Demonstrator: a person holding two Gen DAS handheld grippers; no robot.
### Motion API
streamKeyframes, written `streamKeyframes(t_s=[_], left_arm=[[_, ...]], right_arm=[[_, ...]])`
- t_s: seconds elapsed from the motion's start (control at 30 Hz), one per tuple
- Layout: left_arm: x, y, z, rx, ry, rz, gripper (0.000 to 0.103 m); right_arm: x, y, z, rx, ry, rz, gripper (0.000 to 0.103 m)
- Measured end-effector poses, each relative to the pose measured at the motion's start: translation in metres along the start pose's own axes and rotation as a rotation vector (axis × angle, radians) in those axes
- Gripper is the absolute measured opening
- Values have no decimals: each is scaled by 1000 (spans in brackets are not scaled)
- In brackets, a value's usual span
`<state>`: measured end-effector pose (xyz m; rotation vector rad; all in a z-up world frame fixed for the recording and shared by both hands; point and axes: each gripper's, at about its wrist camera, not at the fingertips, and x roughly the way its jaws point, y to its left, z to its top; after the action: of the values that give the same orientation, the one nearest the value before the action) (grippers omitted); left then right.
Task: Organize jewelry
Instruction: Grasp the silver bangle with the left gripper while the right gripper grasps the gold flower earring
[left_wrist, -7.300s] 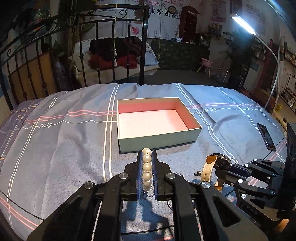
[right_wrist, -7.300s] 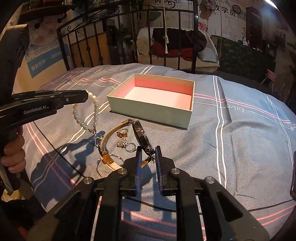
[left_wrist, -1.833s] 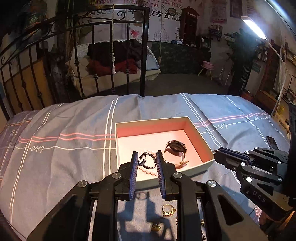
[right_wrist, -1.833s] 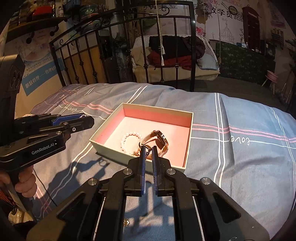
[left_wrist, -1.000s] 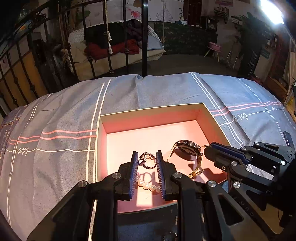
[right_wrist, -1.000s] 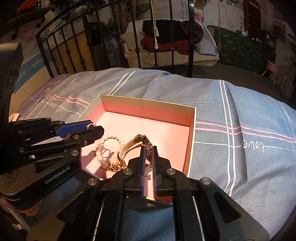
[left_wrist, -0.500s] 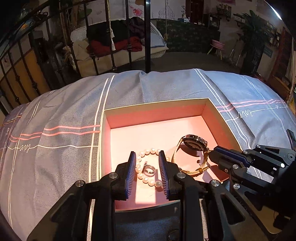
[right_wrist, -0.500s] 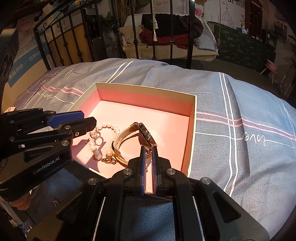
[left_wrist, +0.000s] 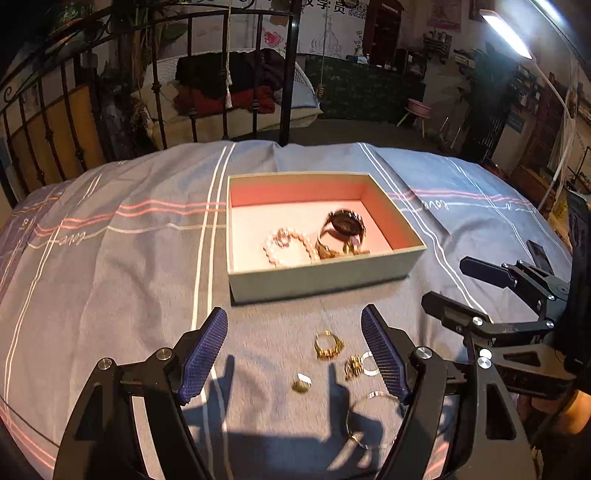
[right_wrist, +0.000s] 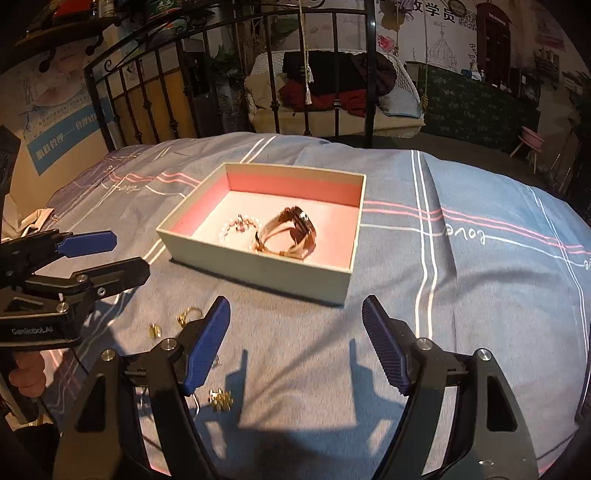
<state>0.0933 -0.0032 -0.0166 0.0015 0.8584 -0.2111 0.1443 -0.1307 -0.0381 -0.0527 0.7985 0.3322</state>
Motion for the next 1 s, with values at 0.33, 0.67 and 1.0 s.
streamKeyframes(t_s=[0.33, 0.67, 1.0], left_arm=[[10, -47, -58, 77, 117, -53, 73], [24, -41, -61, 84, 111, -7, 54], [12, -9, -60, -4, 100, -25, 54]], right_arm=[[-3, -2, -62, 9, 97, -73, 74], [-9, -4, -64, 2, 91, -73, 74], [2, 34, -55, -96, 106, 11, 66]])
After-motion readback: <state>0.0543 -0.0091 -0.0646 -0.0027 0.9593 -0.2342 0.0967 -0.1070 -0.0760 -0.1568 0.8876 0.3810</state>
